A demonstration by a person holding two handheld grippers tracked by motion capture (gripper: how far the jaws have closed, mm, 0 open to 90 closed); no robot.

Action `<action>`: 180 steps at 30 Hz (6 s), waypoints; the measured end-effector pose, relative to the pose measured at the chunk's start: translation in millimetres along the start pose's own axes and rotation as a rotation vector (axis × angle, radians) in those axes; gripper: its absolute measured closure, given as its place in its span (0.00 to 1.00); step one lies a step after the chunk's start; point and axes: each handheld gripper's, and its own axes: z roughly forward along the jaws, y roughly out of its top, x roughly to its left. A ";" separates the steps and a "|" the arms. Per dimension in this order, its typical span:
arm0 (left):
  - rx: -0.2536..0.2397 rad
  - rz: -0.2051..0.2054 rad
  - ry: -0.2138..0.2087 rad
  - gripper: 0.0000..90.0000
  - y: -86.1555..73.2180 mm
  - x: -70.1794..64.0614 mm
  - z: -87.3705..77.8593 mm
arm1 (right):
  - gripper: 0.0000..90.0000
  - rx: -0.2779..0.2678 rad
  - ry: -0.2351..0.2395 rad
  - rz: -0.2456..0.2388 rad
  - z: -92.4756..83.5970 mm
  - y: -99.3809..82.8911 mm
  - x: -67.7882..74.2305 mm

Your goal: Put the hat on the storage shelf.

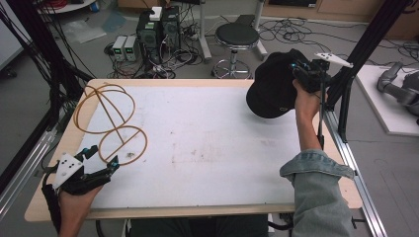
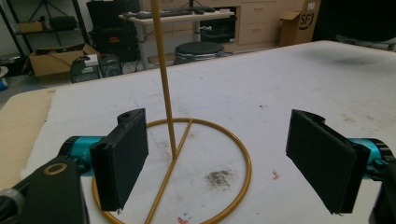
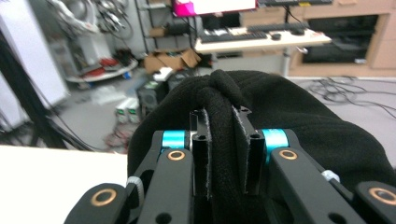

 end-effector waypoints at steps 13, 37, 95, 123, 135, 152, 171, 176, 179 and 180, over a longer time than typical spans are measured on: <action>0.002 0.004 0.004 0.24 -1.3 -0.8 -4.1 | 0.89 -0.080 0.121 -0.024 -11.1 47.5 55.8; 0.001 0.027 -0.005 0.24 -3.6 -4.8 -7.3 | 0.89 -0.145 0.410 -0.016 -4.4 102.9 188.7; -0.023 0.055 -0.010 0.24 -3.5 -7.8 -12.5 | 0.84 0.085 0.813 0.096 43.6 44.0 391.1; -0.017 0.097 -0.022 0.25 -5.0 -15.4 -15.0 | 0.73 0.140 0.812 0.009 50.9 11.7 423.9; -0.006 0.114 -0.044 0.25 -5.7 -21.4 -14.1 | 0.55 0.056 0.678 0.016 31.2 26.0 356.1; 0.003 0.126 -0.047 0.25 -6.8 -24.0 -12.4 | 0.34 -0.062 0.442 0.039 -27.2 26.0 220.8; 0.008 0.130 -0.043 0.25 -6.4 -25.6 -14.0 | 0.16 -0.097 0.106 0.046 -110.6 -21.0 97.3; 0.009 0.133 -0.048 0.25 -6.2 -26.3 -12.7 | 0.15 -0.104 0.088 0.080 -119.7 -42.2 76.9; 0.008 0.130 -0.047 0.25 -6.5 -26.2 -12.1 | 0.15 -0.101 0.082 0.093 -123.7 -56.8 66.2; 0.011 0.132 -0.046 0.25 -6.6 -25.9 -12.3 | 0.15 -0.099 0.079 0.093 -124.5 -60.0 64.4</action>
